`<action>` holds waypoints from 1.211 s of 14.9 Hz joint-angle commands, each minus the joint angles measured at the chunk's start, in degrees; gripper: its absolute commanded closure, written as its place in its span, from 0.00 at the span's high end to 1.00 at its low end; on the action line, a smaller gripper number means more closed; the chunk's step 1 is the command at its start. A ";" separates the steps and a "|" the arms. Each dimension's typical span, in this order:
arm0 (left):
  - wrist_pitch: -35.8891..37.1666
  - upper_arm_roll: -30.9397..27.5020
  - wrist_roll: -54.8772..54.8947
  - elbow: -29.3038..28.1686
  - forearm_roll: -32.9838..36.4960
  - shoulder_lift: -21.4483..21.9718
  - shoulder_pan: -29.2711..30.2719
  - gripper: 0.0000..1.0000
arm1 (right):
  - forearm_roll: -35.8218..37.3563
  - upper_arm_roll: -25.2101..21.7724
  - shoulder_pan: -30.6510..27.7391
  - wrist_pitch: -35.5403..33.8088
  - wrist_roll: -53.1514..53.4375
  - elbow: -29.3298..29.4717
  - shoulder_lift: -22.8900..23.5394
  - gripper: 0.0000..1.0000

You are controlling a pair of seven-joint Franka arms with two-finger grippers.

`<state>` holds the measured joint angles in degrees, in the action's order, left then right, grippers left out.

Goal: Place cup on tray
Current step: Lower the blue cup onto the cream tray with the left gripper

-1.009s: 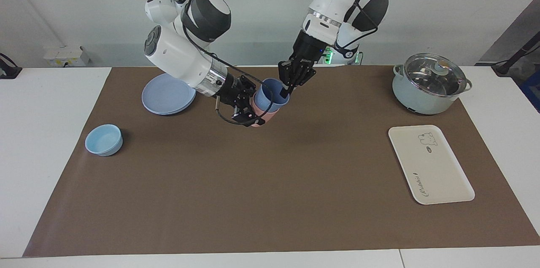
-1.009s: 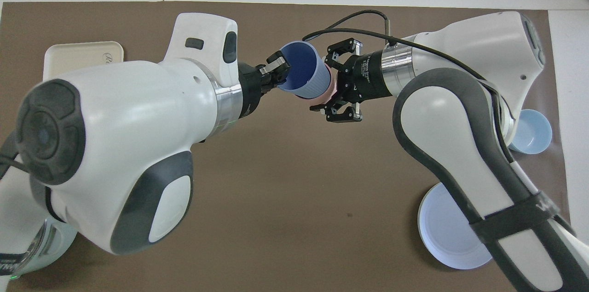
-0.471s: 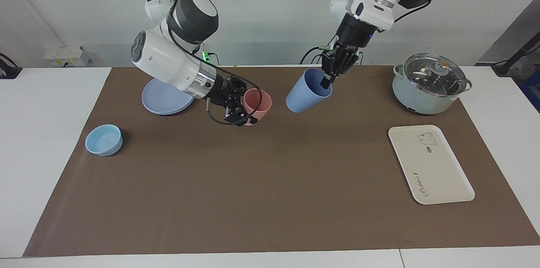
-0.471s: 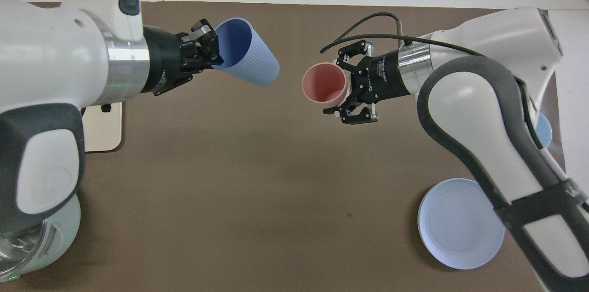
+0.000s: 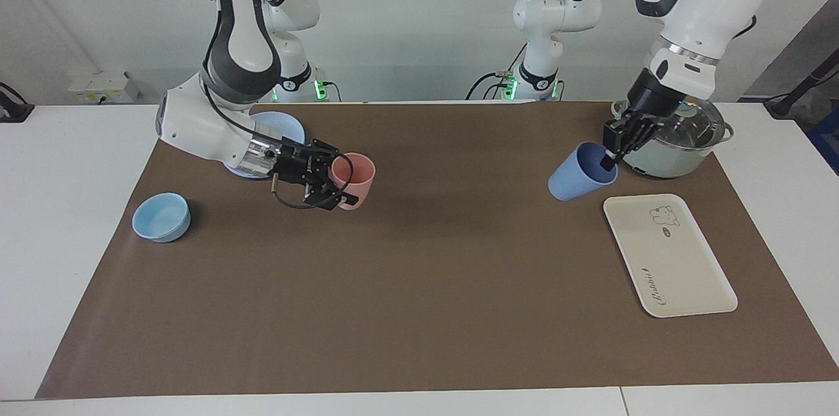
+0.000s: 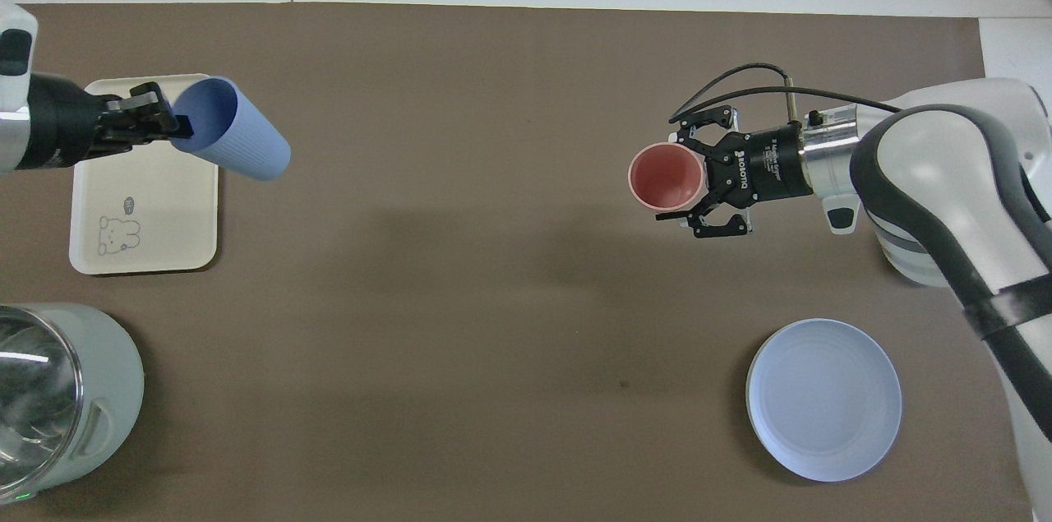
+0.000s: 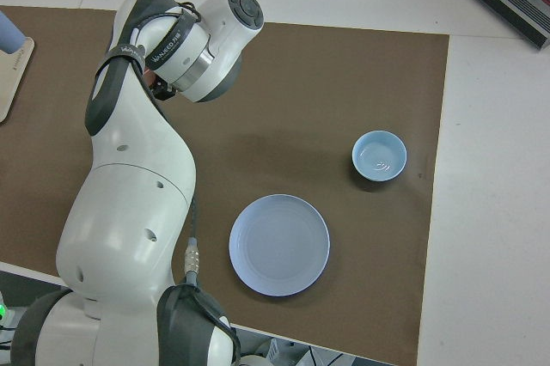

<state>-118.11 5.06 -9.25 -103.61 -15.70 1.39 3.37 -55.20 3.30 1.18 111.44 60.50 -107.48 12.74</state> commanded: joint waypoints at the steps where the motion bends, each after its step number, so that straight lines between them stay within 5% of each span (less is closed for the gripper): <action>1: -7.55 0.65 14.04 -3.79 -0.74 -3.48 6.97 0.00 | -1.85 0.56 -4.06 0.10 -8.35 0.86 4.91 0.00; 8: -20.66 0.13 19.09 -6.60 -0.74 -11.32 16.05 0.00 | 2.11 0.47 -13.29 -9.21 -11.45 15.44 19.15 0.00; 15: -28.23 0.21 13.82 -13.37 -1.35 -11.24 17.72 0.00 | 5.36 0.12 -15.50 -9.31 -15.32 18.44 23.99 0.00; 16: -28.06 0.21 13.91 -13.63 -1.35 -11.15 17.72 0.39 | 5.80 0.12 -16.72 -9.31 -15.32 18.53 24.52 0.00; 18: -27.97 0.30 13.65 -13.81 -1.35 -11.15 17.55 0.91 | 7.11 0.12 -18.13 -9.31 -15.67 18.62 25.32 0.00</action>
<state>-144.88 5.25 4.92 -115.42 -15.85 -11.31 21.08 -50.02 2.86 -14.64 102.83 46.34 -90.77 36.36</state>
